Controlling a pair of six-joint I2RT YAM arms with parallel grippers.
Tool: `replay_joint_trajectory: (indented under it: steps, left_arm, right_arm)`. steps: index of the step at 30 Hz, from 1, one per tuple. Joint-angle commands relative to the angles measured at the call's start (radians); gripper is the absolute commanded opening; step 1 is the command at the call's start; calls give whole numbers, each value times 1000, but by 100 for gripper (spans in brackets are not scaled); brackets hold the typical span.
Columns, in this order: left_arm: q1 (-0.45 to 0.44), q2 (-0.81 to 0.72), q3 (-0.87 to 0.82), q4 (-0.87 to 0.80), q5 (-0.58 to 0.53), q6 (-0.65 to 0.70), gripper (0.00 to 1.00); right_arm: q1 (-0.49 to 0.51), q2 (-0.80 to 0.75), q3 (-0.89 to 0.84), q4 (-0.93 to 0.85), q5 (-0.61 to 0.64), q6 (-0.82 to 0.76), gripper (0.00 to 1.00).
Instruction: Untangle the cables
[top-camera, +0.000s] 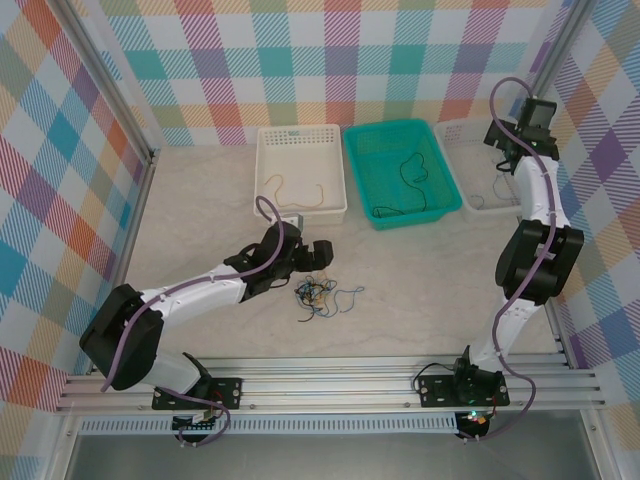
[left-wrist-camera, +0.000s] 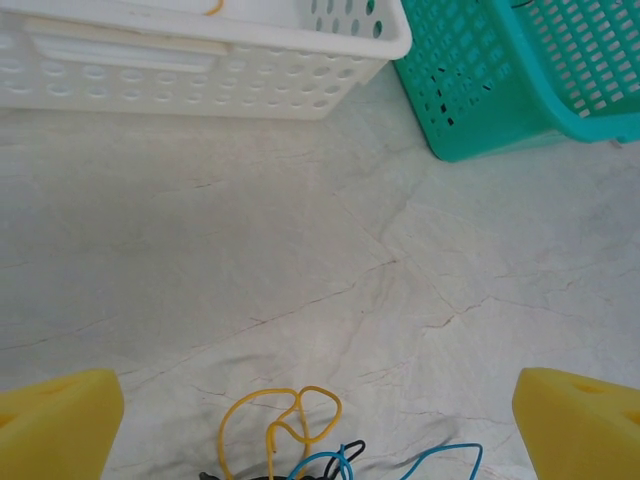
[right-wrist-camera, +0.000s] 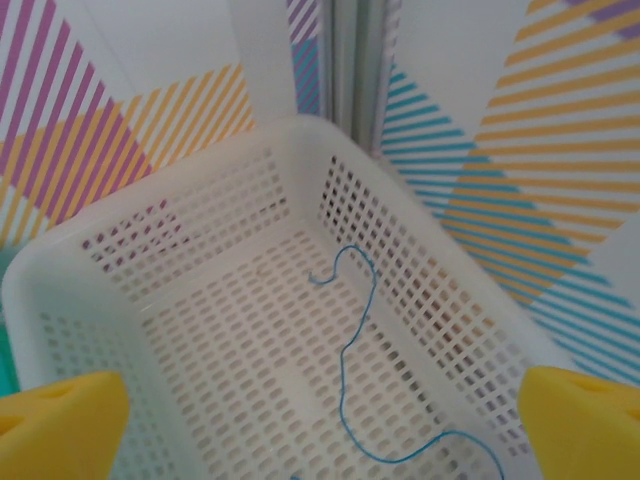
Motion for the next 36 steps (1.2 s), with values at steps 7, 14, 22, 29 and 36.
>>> replay_joint_trajectory:
  steps: [7, 14, 22, 29, 36]
  left_arm:
    - [13, 9, 21, -118, -93, -91, 100]
    - [15, 18, 20, -151, -114, -129, 100]
    - [18, 3, 5, -147, -101, -145, 100]
    - [18, -13, 4, -169, -76, -179, 100]
    - [18, -32, -3, -180, -38, -208, 100]
  right_arm:
    - [7, -123, -96, -112, -201, 195, 100]
    - [7, -282, -313, -35, -346, 340, 100]
    - [30, -443, -529, 72, -468, 405, 100]
    - [73, -559, -711, 136, -511, 468, 100]
    - [146, -717, -902, 237, -558, 496, 100]
